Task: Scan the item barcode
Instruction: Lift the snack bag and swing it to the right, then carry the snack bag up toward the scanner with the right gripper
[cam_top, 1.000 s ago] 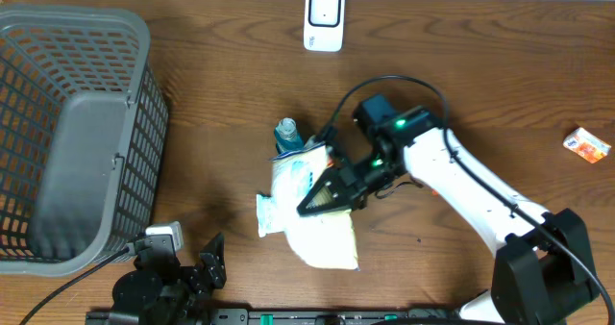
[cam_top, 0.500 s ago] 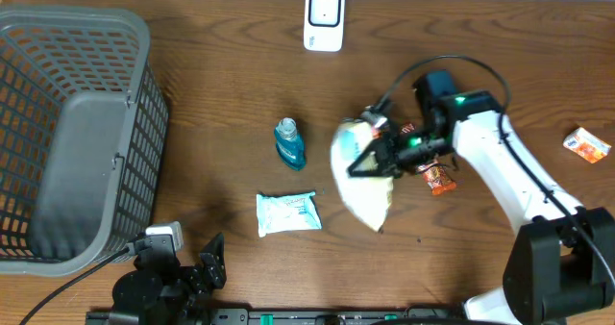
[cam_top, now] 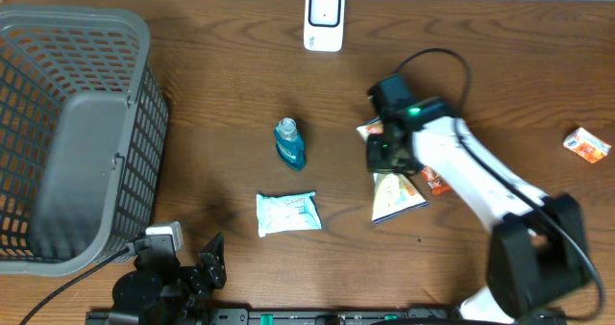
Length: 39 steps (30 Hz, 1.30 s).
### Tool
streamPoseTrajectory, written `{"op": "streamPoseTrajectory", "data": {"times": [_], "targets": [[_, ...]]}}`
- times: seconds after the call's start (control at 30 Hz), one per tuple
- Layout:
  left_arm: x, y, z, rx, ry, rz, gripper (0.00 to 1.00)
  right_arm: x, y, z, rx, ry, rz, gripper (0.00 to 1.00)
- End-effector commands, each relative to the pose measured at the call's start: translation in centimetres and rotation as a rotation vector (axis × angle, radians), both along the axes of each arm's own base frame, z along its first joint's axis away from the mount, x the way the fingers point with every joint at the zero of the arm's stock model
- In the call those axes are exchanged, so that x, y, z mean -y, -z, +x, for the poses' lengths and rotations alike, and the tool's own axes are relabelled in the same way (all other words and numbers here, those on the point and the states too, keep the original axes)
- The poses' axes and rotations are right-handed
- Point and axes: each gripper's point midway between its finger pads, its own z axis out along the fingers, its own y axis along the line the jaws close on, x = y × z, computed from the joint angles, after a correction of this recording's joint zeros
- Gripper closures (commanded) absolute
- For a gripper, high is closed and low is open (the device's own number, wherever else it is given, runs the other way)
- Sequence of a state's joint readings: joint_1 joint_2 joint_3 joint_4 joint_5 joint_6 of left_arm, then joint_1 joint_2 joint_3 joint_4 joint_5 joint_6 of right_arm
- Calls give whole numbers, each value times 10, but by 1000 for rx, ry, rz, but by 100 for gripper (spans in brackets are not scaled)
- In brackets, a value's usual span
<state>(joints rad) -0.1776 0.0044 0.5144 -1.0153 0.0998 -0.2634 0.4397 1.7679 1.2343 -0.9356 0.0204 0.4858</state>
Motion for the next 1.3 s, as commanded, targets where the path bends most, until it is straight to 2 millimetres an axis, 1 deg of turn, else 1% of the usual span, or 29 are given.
{"op": "streamPoseTrajectory", "data": {"times": [0.0,0.07,0.13,0.17,0.23,0.3,0.37,0.47,0.53,0.6,0.63,0.67,0.77,0.87,0.9,1.03,1.07,1.1,1.17,1.27], "targets": [[0,0,0,2,6,7,14,-9,35,5,-34,48,-51,99],[0,0,0,2,6,7,14,-31,51,3,-76,8,38,99],[0,0,0,2,6,7,14,-49,60,4,-95,-40,124,99],[0,0,0,2,6,7,14,-53,61,5,-94,-46,145,99],[0,0,0,2,6,7,14,-53,58,10,-76,-42,151,99],[0,0,0,2,6,7,14,-52,46,17,-45,-34,167,99],[0,0,0,2,6,7,14,-49,24,27,9,-21,195,99],[0,0,0,2,6,7,14,-49,-27,39,108,-19,315,99],[0,0,0,2,7,7,14,-52,-67,39,139,-13,479,99],[0,0,0,2,6,7,14,-54,-104,32,125,-3,668,99],[0,0,0,2,6,7,14,-50,-119,25,88,38,752,99],[0,0,0,2,6,7,14,-45,-131,18,43,81,826,99],[0,0,0,2,6,7,14,-35,-155,-1,-75,150,989,99],[0,0,0,2,6,7,14,-28,-170,-13,-178,218,1107,88],[0,0,0,2,6,7,14,-27,-174,-17,-209,241,1131,88],[0,0,0,2,6,7,14,-22,-175,-25,-270,299,1143,90],[0,0,0,2,6,7,14,-22,-175,-25,-270,299,1144,96],[0,0,0,2,6,7,14,-22,-175,-26,-274,300,1144,99],[0,0,0,2,6,7,14,-23,-176,-29,-307,328,1150,99],[0,0,0,2,6,7,14,-23,-175,-40,-450,486,1133,98]]}}
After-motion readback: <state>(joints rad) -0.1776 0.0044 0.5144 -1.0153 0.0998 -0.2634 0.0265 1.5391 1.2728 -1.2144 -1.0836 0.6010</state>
